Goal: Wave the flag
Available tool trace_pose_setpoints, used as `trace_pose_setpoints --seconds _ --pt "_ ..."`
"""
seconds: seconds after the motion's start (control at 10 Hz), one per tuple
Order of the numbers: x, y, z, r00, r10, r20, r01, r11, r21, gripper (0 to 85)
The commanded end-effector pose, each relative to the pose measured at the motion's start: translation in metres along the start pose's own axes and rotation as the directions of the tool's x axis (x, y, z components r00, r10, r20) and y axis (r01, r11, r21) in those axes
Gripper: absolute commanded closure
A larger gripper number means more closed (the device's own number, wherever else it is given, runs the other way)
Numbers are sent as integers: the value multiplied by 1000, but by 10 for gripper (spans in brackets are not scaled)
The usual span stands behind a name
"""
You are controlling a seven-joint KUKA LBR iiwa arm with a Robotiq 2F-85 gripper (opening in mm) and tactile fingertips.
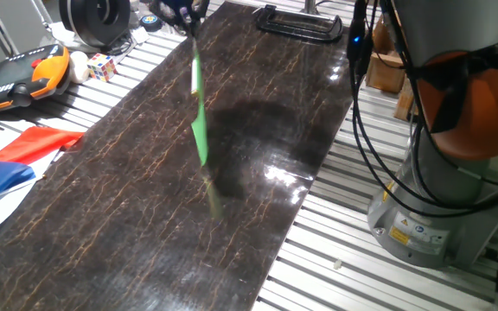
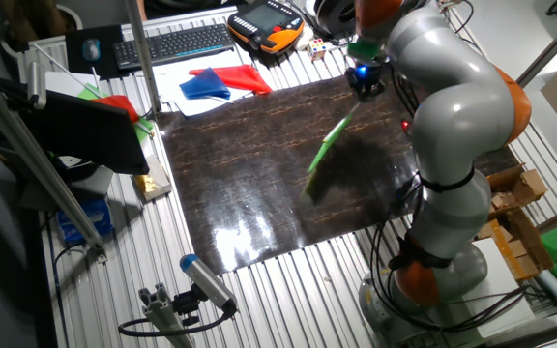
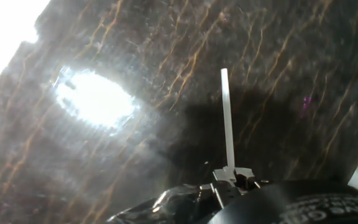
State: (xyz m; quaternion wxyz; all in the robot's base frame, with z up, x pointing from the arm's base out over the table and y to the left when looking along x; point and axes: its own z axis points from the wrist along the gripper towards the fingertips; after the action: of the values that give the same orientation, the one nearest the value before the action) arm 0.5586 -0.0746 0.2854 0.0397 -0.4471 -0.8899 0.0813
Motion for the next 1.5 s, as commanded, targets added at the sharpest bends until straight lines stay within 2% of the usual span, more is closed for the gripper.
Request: trace_pose_setpoints --seconds 0.0,0.2,0.4,0.6,0.8,0.9,1.1,1.3,1.4 --pt "-8 -5 4 905 -417 86 415 909 39 767" --pt "-17 -13 6 832 -540 129 523 840 145 773" --pt "-29 -24 3 752 -646 134 616 760 206 780" --pt "-32 -28 3 687 -711 151 662 698 272 783" --pt "-35 -31 5 620 -769 154 699 631 337 790" --pt "-36 -32 5 598 -787 152 712 609 351 790" --pt "-38 -34 5 532 -835 144 740 540 401 793" --pt "-39 -35 5 489 -862 134 764 497 412 803" --pt "-40 -36 4 454 -882 126 776 461 431 807"
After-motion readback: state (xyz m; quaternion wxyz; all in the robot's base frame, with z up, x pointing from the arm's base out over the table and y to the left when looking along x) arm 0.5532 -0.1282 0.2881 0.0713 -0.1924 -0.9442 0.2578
